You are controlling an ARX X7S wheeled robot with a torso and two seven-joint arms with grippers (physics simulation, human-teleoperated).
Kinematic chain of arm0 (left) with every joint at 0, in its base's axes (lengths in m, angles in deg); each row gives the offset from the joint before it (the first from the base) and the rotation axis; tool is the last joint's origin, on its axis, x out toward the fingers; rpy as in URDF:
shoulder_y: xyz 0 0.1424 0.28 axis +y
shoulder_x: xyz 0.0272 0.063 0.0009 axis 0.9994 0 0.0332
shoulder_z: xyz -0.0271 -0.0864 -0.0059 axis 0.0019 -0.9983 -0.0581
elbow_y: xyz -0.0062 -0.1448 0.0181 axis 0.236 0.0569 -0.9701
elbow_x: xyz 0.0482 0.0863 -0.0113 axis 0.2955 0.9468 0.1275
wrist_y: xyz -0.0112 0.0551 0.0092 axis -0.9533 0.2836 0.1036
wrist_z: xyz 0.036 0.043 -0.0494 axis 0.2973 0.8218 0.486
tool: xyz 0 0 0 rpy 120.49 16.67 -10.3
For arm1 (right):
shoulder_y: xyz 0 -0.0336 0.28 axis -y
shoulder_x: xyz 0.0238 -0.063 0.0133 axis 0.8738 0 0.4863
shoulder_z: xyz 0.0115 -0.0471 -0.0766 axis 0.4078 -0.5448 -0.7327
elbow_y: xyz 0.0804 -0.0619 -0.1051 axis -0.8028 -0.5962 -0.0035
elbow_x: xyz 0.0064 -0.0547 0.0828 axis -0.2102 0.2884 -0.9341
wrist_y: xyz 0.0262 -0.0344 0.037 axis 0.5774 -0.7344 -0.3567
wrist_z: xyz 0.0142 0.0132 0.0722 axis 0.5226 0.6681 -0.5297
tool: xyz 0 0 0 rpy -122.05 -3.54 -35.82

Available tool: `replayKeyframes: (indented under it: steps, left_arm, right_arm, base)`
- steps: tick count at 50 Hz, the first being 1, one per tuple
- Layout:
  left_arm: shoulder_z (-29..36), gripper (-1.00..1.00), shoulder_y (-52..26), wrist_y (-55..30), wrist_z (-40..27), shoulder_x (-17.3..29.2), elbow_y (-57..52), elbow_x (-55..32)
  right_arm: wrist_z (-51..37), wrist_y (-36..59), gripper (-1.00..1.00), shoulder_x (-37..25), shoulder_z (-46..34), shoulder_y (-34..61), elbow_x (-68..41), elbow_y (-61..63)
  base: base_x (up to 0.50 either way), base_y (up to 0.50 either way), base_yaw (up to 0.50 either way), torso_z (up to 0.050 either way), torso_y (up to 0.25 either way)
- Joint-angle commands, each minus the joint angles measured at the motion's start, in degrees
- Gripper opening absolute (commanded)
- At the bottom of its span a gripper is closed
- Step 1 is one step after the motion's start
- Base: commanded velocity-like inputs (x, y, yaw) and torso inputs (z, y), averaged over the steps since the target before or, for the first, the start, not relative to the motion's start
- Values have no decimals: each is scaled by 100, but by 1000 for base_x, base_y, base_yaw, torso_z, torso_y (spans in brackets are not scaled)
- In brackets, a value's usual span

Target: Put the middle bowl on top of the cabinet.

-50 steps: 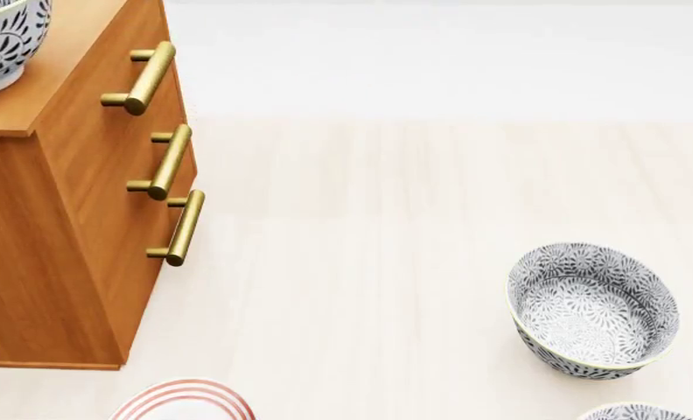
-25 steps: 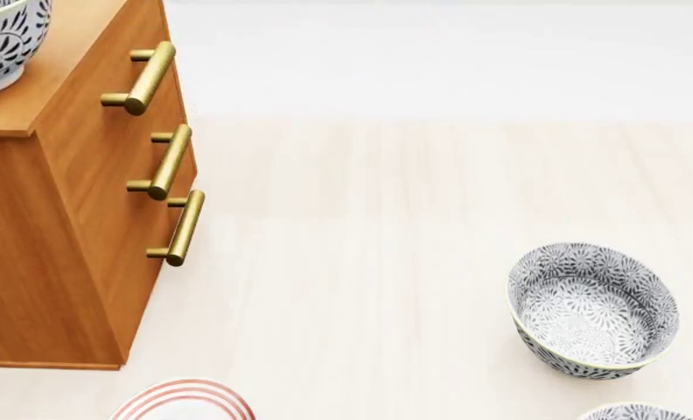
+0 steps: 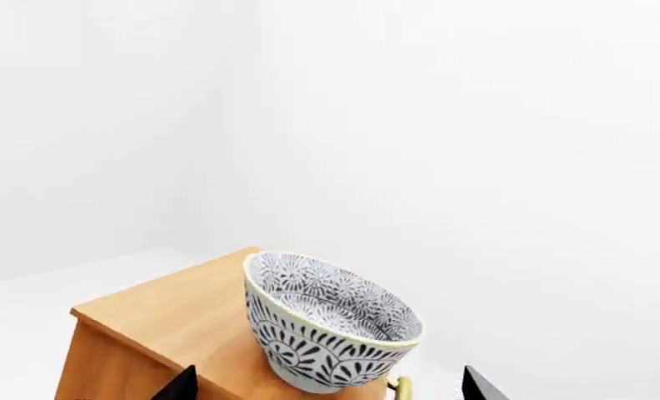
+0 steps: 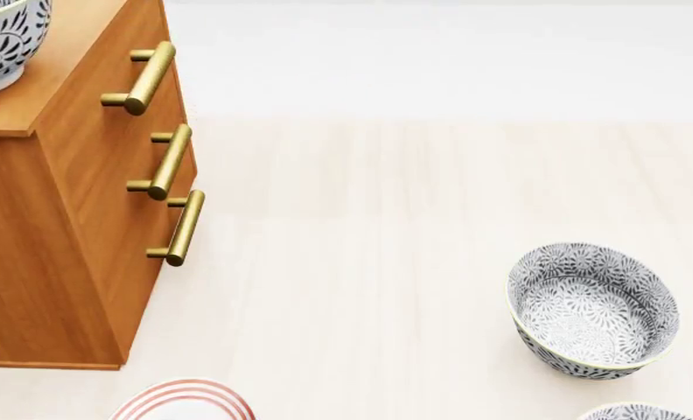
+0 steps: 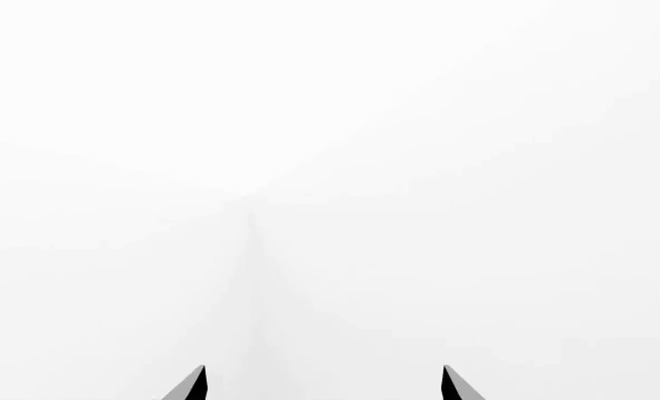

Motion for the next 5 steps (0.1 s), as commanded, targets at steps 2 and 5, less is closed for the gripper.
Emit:
replayKeyframes:
  steps: [2, 5]
  left_arm:
    - [313, 100, 1093, 266, 255, -161, -350, 1878]
    - [465, 100, 1420, 314, 207, -134, -475, 2478]
  right_arm:
    - [246, -52, 100, 112, 163, 2, 71, -1]
    - [244, -47, 100, 112, 172, 2, 66, -1]
  base:
    - [0, 0, 0, 0, 0]
    - [0, 0, 0, 0, 0]
